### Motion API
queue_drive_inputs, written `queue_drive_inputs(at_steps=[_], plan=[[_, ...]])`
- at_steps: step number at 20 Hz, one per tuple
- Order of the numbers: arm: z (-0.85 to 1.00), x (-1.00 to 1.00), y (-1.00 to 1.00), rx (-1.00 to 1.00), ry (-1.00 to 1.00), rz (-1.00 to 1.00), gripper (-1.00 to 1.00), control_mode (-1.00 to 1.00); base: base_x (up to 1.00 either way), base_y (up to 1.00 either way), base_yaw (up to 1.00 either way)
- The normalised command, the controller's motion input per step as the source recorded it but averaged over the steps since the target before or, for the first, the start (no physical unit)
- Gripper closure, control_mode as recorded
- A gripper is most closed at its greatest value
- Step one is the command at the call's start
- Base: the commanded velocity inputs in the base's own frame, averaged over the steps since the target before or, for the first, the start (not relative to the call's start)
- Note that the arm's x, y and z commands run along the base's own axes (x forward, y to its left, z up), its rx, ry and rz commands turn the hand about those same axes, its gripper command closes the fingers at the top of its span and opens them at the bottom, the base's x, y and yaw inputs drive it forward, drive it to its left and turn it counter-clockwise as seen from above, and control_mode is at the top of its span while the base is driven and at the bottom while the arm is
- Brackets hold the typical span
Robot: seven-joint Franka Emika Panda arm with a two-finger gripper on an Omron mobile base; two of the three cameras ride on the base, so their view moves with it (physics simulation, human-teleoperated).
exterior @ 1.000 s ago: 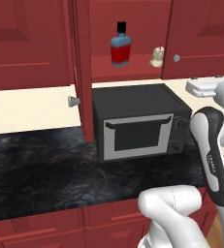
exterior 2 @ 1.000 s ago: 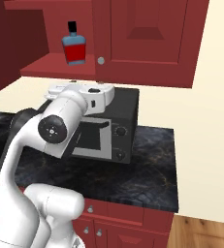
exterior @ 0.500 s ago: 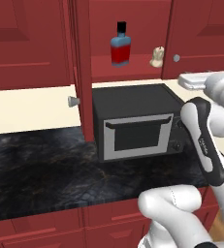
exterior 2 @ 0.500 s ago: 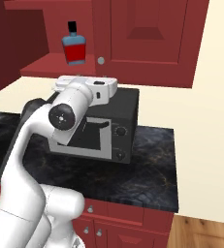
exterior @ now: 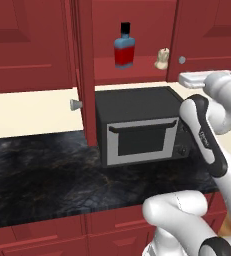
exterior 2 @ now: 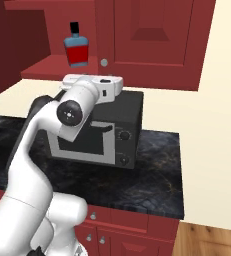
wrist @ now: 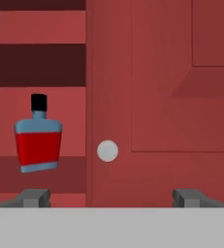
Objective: Get the candle and the liquor from the cabinet and move them to the dining counter.
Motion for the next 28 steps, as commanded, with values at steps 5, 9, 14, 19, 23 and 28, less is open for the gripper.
queue_drive_inputs(at_steps=[5,9,14,19,23,28], plan=[[0.0,0.33,0.02,0.0,0.0,0.0,-1.0,-1.0,0.0,0.0,0.0],[0.0,0.21,0.0,0.0,0.0,0.0,-1.0,-1.0,0.0,0.0,0.0],[0.0,0.24,0.0,0.0,0.0,0.0,-1.0,-1.0,0.0,0.0,0.0],[0.0,0.22,0.0,0.0,0.0,0.0,-1.0,-1.0,0.0,0.0,0.0],[0.0,0.16,0.0,0.0,0.0,0.0,-1.0,-1.0,0.0,0.0,0.0],[0.0,0.17,0.0,0.0,0.0,0.0,-1.0,-1.0,0.0,0.0,0.0]])
